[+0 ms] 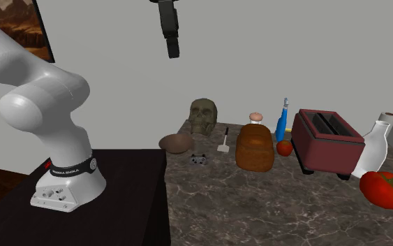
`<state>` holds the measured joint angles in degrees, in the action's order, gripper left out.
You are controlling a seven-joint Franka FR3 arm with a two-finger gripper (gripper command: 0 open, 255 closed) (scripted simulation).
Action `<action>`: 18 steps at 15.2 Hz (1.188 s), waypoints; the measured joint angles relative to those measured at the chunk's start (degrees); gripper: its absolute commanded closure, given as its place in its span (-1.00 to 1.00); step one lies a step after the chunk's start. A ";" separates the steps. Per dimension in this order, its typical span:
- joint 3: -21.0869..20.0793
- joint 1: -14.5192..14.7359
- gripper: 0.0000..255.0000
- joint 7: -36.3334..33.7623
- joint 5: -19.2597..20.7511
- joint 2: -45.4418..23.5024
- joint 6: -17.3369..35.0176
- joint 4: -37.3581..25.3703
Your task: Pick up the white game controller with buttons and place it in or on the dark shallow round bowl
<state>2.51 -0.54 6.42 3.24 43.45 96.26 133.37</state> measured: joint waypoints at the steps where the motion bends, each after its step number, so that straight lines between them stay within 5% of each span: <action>1: 0.00 0.00 -1.00 0.00 0.00 0.00 0.00 0.00; 12: -6.32 2.66 -1.00 -7.97 -3.87 -2.18 16.13 15.06; 18: -10.54 4.40 -1.00 -12.83 -6.03 -9.67 28.07 20.01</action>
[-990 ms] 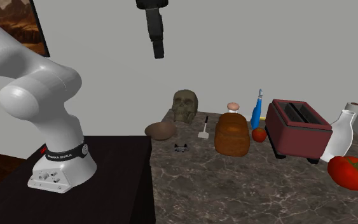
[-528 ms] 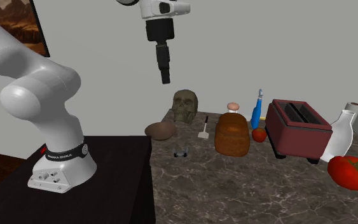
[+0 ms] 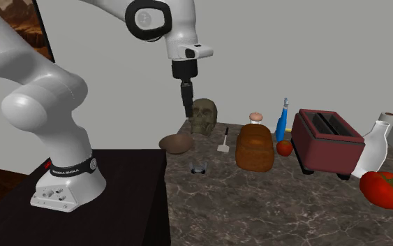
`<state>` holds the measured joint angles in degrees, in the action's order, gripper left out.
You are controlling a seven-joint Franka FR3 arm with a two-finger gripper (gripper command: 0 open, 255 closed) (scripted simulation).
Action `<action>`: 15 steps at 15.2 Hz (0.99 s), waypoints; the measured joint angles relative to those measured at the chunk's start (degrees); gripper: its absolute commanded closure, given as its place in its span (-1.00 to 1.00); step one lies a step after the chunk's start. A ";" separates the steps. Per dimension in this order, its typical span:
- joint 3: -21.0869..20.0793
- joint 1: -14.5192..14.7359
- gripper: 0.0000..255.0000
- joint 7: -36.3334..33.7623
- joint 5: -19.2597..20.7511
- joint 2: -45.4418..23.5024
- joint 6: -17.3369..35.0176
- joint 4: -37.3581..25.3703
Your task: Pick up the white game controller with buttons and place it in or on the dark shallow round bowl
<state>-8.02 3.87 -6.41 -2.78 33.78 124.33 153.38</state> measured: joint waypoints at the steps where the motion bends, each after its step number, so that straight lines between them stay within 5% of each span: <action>1: -0.71 0.24 -1.00 -0.81 -0.27 -1.57 1.95 0.45; 9: -7.18 1.60 -1.00 -8.85 -0.81 -16.01 17.87 2.54; 15: -11.72 0.66 -1.00 -18.80 5.66 -30.70 29.35 0.22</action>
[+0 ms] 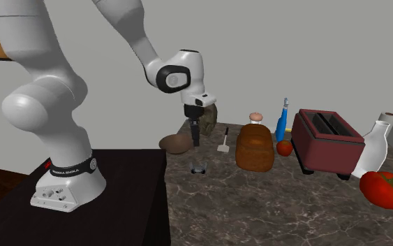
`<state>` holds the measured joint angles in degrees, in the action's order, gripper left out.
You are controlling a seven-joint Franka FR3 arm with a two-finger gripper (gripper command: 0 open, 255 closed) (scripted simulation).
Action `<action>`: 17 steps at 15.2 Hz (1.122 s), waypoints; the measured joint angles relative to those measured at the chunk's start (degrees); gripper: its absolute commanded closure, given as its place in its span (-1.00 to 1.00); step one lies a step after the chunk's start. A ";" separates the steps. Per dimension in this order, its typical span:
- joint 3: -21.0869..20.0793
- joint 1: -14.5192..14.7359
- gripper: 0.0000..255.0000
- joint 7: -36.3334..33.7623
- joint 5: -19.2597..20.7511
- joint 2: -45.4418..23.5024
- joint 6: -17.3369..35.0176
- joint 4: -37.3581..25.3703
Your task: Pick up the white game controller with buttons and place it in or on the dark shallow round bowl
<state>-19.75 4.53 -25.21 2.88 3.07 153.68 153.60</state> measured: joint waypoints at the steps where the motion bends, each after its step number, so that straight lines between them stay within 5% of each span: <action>1: -0.44 0.01 -1.00 -2.58 2.20 -2.61 1.95 -0.35; 4: 0.54 1.19 -1.00 -10.80 10.55 -11.12 6.06 -3.76; 8: 4.97 6.39 -1.00 -20.23 19.46 -20.71 10.14 -8.31; 17: 11.53 12.39 -1.00 -26.14 25.63 -29.57 15.28 -12.15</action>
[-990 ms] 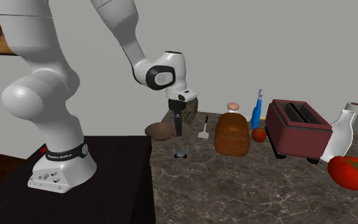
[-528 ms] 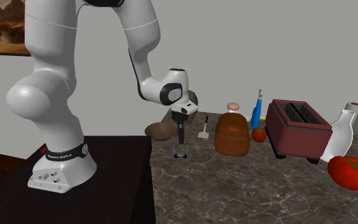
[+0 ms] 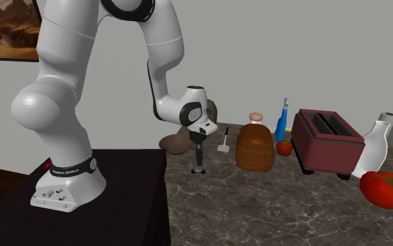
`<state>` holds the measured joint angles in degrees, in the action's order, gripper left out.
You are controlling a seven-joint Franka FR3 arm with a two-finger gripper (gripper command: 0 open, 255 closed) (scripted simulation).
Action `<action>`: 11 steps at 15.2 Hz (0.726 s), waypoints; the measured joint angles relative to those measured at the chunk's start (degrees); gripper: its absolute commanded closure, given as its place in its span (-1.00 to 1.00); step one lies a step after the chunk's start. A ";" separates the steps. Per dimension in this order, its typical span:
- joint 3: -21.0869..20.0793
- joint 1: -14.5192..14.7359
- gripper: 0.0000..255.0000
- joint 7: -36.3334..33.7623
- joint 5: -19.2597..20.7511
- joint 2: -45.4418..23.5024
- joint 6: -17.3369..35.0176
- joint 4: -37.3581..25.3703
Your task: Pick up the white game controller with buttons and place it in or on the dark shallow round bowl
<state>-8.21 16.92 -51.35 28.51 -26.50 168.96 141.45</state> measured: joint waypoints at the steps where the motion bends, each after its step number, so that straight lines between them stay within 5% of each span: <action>1: 0.15 0.14 -1.00 -0.10 0.11 -0.17 0.12 -0.07; 5: 0.34 0.31 -1.00 -0.24 0.25 -0.36 0.31 -0.10; 6: 0.34 0.31 1.00 -0.24 0.25 -0.36 0.31 -0.10; 11: 0.34 0.31 1.00 -0.24 0.25 -0.36 0.31 -0.10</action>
<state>-7.87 17.23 -51.59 28.76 -26.86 169.27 141.35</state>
